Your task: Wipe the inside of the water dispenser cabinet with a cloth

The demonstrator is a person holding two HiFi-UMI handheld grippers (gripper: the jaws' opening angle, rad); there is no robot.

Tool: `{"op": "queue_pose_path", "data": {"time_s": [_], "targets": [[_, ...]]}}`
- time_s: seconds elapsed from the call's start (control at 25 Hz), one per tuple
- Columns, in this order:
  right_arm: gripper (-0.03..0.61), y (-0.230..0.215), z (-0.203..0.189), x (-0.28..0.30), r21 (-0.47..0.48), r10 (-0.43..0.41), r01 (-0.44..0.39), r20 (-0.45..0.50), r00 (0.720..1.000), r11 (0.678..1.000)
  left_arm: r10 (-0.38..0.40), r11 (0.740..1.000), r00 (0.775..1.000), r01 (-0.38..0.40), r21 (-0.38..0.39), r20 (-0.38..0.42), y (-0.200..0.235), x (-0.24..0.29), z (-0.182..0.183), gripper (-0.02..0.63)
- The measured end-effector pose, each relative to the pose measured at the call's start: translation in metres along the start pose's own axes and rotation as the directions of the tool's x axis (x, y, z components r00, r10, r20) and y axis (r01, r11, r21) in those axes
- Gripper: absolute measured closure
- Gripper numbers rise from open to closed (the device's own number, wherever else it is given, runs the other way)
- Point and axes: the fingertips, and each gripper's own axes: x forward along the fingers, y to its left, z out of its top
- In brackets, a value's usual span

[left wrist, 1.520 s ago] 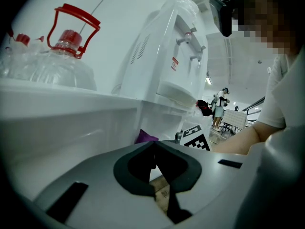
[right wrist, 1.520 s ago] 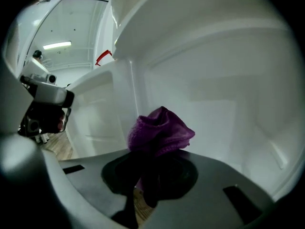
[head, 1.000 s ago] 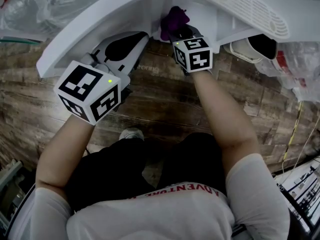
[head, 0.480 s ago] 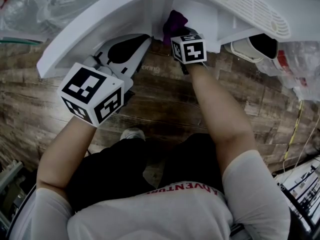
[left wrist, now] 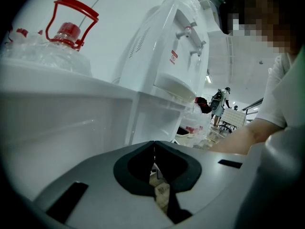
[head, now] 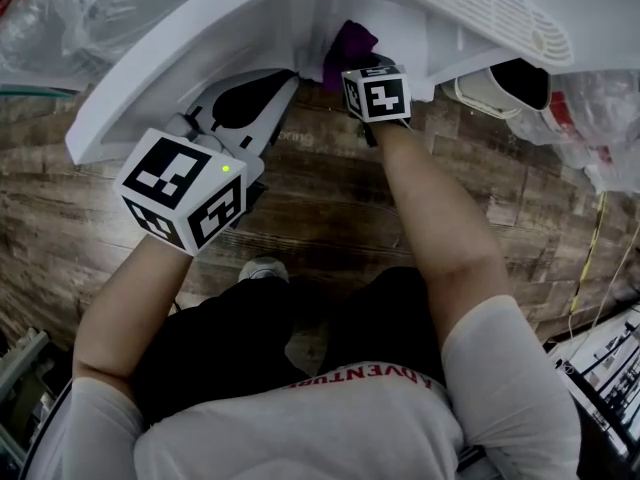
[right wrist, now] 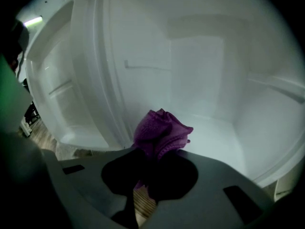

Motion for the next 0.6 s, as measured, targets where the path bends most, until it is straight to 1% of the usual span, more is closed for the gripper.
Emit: {"op": "queue_pose_path", "data": {"time_s": [0.24,0.6], "targets": [[0.514,-0.023,-0.013,-0.012,0.017,-0.040,0.040,-0.008,0.999,0.999,-0.021,1.000,1.000,0.021,0.005,0.008,-0.008,0.007,0.002,0.586],[0.514,-0.071,-0.035,-0.039,0.049,-0.126,0.127,-0.034,0.991,0.991,-0.052,0.999,0.999,0.052,0.008,0.003,-0.021,0.022,0.000,0.586]]}}
